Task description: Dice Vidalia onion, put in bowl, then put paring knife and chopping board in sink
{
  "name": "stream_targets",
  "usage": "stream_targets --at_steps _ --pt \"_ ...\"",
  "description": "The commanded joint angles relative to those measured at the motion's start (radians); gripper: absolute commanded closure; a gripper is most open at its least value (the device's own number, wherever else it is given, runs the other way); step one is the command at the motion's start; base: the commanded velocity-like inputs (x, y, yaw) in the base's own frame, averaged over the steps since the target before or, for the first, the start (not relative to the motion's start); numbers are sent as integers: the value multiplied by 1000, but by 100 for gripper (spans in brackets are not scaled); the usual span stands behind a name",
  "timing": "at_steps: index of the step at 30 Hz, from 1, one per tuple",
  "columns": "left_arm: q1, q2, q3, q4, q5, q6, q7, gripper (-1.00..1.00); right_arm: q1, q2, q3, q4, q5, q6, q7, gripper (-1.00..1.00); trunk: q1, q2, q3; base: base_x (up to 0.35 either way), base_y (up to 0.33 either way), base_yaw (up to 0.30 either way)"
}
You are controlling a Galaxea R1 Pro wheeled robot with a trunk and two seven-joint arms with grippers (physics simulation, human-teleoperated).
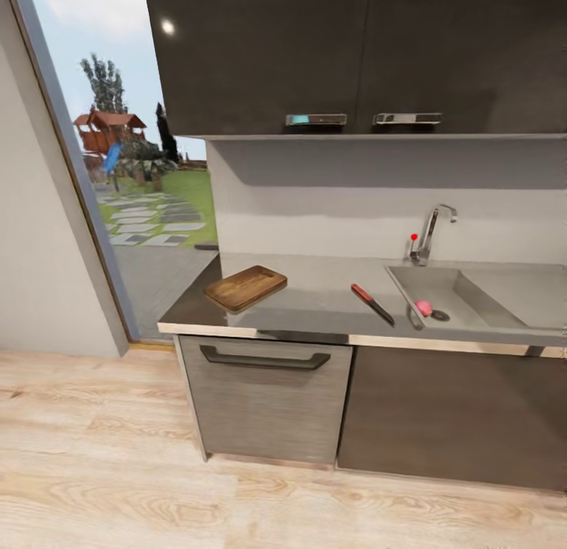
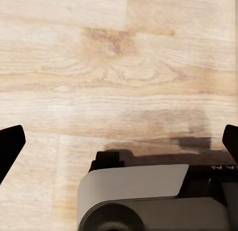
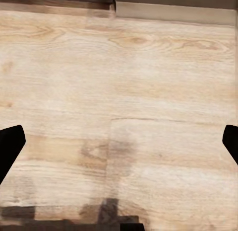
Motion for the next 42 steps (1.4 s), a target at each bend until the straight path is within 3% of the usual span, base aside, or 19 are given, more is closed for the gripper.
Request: stream_targets --at_steps 1,4,8,23,32,42 --pt "0 -1 1 13 1 -14 -1 -100 0 0 -1 3 0 -1 0 -100 0 0 0 0 0 -186" --pt "0 -1 1 59 1 -67 -1 -100 0 -1 -2 21 0 -1 -1 -100 0 0 3 0 0 -197" --pt "0 -1 2 74 1 -87 -1 -100 0 -1 -3 25 0 -1 -1 -100 -4 7 8 0 0 -97" --pt "0 -3 3 83 0 -94 -1 -100 0 -2 -2 31 0 -4 -1 -100 -61 112 56 0 0 -11" --pt "0 -3 3 84 0 -94 -1 -100 0 -16 1 57 1 -96 -1 -100 -96 175 84 0 0 0" --pt "0 -2 3 82 0 -94 -1 -100 0 -18 -1 75 1 -109 -1 -100 -134 245 115 0 0 0"
